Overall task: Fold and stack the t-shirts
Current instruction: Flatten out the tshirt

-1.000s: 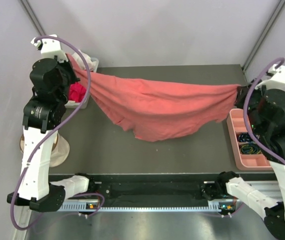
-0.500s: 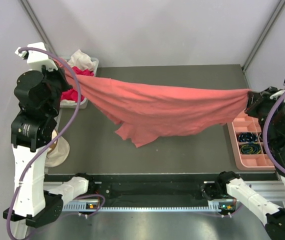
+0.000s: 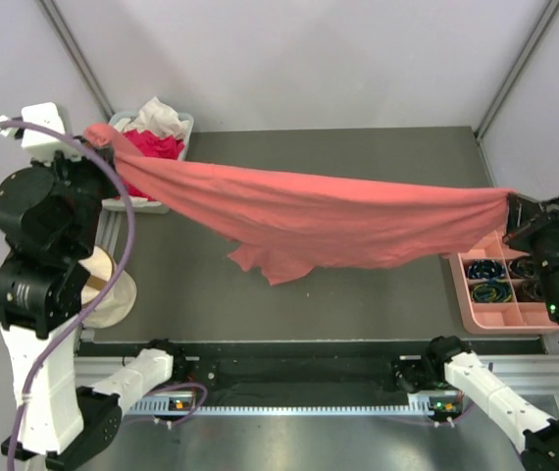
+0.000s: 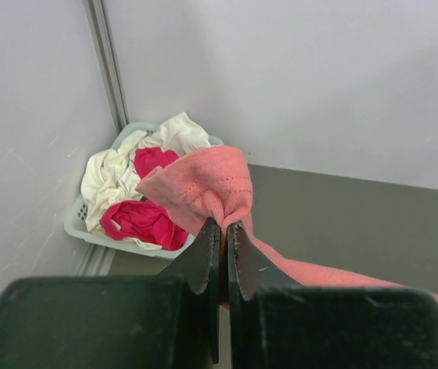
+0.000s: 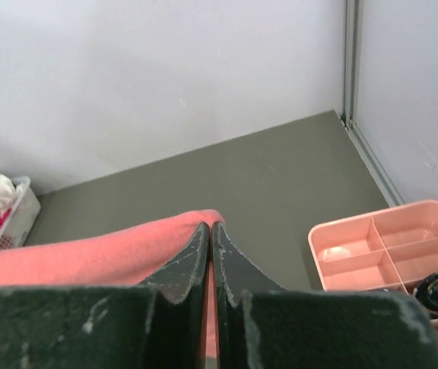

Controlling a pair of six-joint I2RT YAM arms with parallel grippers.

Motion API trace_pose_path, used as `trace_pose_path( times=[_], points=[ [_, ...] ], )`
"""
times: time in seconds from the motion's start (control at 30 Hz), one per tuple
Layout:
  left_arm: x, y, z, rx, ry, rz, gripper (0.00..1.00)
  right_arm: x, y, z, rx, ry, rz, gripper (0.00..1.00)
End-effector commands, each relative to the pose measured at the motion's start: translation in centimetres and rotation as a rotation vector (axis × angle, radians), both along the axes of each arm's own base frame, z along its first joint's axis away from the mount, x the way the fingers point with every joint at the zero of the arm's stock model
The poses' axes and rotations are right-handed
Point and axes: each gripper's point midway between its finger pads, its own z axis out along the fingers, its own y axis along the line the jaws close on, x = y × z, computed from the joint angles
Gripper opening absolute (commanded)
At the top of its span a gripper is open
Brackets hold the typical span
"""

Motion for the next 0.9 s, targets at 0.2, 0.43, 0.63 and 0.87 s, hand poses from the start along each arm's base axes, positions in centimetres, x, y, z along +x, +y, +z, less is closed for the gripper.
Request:
trace_pose_path(
  times=[0.2, 0.43, 0.63, 0.87],
  points=[
    [5.2, -0.3, -2.4, -0.015, 0.019, 0.056, 0.0, 4.7, -1.2, -3.7, -0.018, 0.112, -0.202, 0.0],
    [14.8, -3.6, -12.7, -0.078, 0.203, 0.032, 0.0, 12.9, 2.1, -14.2, -0.038, 0.354, -0.227, 0.0],
    [20.5, -4.0, -22.7, -0.093, 0.351, 0.12, 0.0, 17.2, 1.7, -21.3, -0.009, 0.514, -0.268, 0.0],
    [23.2, -3.7, -29.0, -0.085, 0.399, 0.202, 0.0, 19.8, 1.8, -25.5, -0.036, 0.594, -0.312, 0.0]
  ],
)
